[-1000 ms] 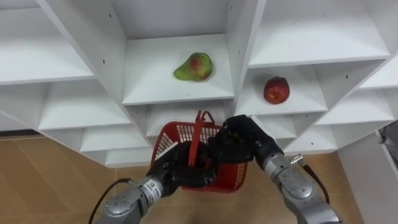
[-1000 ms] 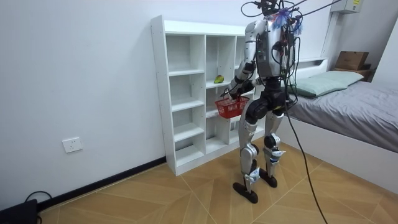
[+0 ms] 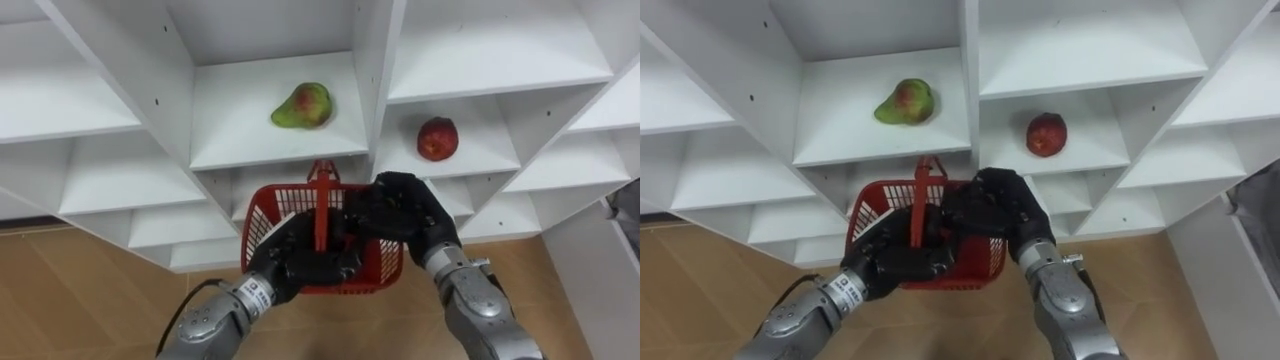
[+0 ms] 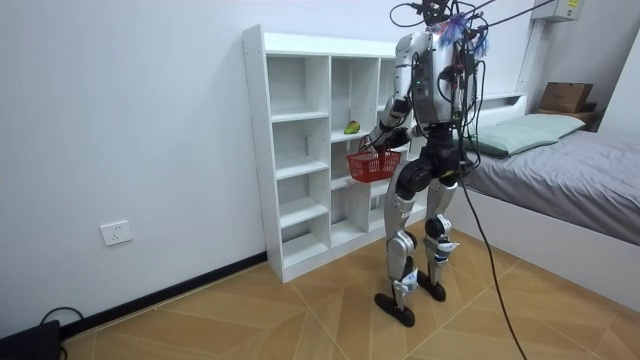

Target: Collect fruits from the closet

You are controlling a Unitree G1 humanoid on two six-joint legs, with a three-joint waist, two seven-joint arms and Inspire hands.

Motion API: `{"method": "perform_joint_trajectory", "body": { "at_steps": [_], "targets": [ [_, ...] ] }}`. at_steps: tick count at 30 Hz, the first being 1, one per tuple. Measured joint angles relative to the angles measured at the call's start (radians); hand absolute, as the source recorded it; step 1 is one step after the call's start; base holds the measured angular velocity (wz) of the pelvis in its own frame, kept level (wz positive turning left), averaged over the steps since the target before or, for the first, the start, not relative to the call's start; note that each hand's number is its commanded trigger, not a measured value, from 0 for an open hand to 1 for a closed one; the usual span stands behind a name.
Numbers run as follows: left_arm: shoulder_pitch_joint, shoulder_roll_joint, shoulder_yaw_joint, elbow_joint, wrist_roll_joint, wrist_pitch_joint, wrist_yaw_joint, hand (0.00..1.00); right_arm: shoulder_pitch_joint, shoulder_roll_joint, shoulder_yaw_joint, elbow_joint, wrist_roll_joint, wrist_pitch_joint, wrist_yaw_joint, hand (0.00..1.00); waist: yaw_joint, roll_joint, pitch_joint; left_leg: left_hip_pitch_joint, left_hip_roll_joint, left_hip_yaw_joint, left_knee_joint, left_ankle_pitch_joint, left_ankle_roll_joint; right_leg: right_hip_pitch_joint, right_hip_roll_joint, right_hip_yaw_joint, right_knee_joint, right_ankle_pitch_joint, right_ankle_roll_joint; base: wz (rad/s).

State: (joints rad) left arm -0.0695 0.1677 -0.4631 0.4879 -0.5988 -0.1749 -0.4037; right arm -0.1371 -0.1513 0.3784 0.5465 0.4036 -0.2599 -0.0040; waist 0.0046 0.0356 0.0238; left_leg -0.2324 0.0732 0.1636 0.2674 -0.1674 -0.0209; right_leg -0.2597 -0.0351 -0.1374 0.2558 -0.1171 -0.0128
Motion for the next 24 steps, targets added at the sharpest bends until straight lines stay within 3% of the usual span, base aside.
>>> {"method": "perform_joint_trajectory", "body": {
  "at_steps": [19,24],
  "targets": [
    [0.004,0.011,-0.035,0.001,0.003,0.003,-0.001,1.00,0.000,-0.005,0.002,0.028,-0.016,-0.004,-0.018,0.00,-0.003,-0.001,0.0000,0.019,0.001,0.000,0.002,0.001,0.000,0.026,0.002,-0.002,-0.013,0.002,0.000,0.00],
    [0.007,0.026,-0.051,0.001,0.005,0.003,-0.009,1.00,0.000,-0.007,0.001,0.044,-0.030,-0.004,-0.015,0.00,-0.003,-0.002,0.0010,0.021,0.001,-0.001,0.002,0.001,0.000,0.030,0.002,-0.003,-0.015,0.002,0.001,0.00]
  ]
}}
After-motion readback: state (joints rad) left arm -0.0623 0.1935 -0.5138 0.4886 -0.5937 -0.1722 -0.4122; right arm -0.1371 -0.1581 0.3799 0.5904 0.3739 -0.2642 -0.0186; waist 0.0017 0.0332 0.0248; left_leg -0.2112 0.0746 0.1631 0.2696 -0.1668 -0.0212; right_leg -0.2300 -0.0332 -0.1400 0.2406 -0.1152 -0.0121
